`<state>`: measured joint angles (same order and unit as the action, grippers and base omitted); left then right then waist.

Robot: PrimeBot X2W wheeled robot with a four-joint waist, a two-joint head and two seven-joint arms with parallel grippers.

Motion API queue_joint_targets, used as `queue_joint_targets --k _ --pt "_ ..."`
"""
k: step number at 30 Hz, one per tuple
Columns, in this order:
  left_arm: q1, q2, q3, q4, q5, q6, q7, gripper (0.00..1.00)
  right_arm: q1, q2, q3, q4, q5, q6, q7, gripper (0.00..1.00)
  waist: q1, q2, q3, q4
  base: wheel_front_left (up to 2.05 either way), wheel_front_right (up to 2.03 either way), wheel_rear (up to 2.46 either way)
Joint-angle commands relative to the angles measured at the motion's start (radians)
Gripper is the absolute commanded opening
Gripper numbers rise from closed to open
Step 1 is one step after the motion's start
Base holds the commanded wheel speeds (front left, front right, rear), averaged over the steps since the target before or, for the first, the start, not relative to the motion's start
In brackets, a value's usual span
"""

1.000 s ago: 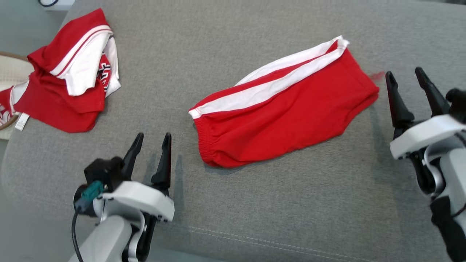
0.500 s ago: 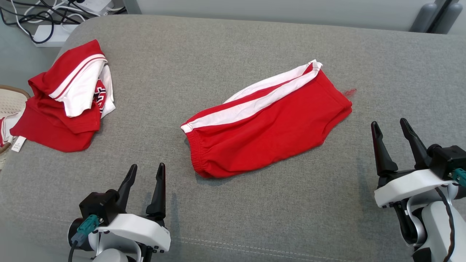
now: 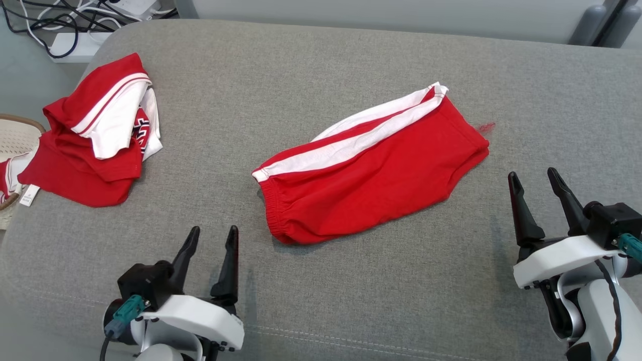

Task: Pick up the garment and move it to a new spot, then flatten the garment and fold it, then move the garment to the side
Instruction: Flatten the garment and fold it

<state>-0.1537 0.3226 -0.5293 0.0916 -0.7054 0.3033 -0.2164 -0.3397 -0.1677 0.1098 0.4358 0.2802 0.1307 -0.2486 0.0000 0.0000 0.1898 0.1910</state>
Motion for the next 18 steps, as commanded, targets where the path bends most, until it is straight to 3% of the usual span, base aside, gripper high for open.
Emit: queue_joint_targets --k 1,9,18 --pt "-0.046 0.01 0.032 -0.029 -0.005 -0.006 -0.003 1.0 -0.022 -0.012 0.023 -0.019 -0.001 0.0 -0.011 1.0 0.0 0.0 0.003 0.003 0.0 0.0 0.0" --pt "-0.18 -0.045 -0.006 -0.024 -0.083 -0.098 0.108 1.0 -0.145 -0.068 0.072 0.028 0.014 0.0 0.072 1.0 0.0 0.0 0.047 0.015 0.0 0.0 0.0" --pt "-0.332 -0.089 0.006 0.168 -0.184 -0.169 0.228 1.0 -0.38 -0.152 0.255 0.171 0.051 0.0 0.225 1.0 0.0 0.0 0.123 0.021 0.0 0.0 0.0"
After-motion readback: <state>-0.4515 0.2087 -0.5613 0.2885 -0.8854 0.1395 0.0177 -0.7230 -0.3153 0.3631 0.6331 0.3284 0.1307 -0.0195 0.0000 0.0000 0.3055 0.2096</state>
